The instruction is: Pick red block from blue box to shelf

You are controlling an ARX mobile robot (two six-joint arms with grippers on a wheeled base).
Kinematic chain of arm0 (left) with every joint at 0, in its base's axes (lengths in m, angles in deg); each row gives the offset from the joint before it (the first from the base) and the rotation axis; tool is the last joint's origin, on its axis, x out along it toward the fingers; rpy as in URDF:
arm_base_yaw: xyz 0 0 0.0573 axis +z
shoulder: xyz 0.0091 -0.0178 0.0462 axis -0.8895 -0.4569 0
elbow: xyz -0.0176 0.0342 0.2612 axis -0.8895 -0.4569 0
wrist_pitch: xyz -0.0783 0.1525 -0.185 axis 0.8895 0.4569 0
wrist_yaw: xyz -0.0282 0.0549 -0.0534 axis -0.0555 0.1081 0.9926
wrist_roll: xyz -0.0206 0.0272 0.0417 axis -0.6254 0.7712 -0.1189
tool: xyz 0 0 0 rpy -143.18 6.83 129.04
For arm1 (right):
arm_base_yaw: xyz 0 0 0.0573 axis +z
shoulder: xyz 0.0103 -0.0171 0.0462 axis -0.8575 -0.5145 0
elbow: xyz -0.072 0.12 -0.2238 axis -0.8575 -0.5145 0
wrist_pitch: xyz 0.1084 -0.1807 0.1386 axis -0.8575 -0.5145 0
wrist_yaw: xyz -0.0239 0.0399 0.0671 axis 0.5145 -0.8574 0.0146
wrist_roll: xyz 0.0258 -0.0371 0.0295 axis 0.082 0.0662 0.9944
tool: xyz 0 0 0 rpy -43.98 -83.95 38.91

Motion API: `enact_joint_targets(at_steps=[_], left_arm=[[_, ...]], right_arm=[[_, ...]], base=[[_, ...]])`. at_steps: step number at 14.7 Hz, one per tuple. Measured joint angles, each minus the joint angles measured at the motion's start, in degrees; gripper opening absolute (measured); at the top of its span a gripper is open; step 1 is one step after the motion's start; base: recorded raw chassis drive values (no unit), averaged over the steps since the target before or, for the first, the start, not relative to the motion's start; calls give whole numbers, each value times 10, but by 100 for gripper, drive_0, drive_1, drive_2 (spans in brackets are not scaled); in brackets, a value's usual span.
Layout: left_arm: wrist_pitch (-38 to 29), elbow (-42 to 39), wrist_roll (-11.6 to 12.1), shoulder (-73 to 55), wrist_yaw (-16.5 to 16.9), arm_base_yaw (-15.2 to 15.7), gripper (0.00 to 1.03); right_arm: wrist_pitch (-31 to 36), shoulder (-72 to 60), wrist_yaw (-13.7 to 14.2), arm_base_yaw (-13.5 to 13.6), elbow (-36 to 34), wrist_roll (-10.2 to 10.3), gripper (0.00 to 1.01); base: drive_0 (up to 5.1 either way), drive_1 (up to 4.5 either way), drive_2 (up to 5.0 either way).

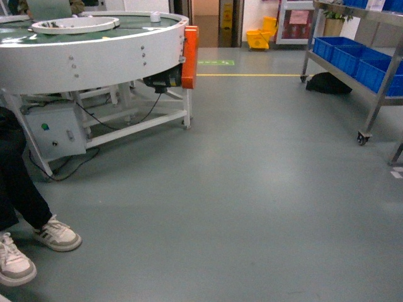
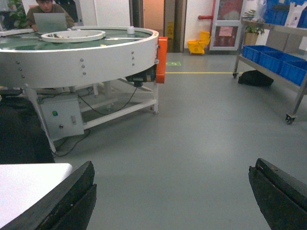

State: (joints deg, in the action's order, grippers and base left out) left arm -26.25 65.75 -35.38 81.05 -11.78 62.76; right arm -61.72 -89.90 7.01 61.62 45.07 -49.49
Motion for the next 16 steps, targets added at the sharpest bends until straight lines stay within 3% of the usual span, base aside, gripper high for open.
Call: enact_joint_targets(at_steps=[16], left_arm=[[1, 0, 0, 0, 0, 0, 98]], right_arm=[[0, -2, 0, 0, 0, 0, 27]], base=[[-6, 427, -440]])
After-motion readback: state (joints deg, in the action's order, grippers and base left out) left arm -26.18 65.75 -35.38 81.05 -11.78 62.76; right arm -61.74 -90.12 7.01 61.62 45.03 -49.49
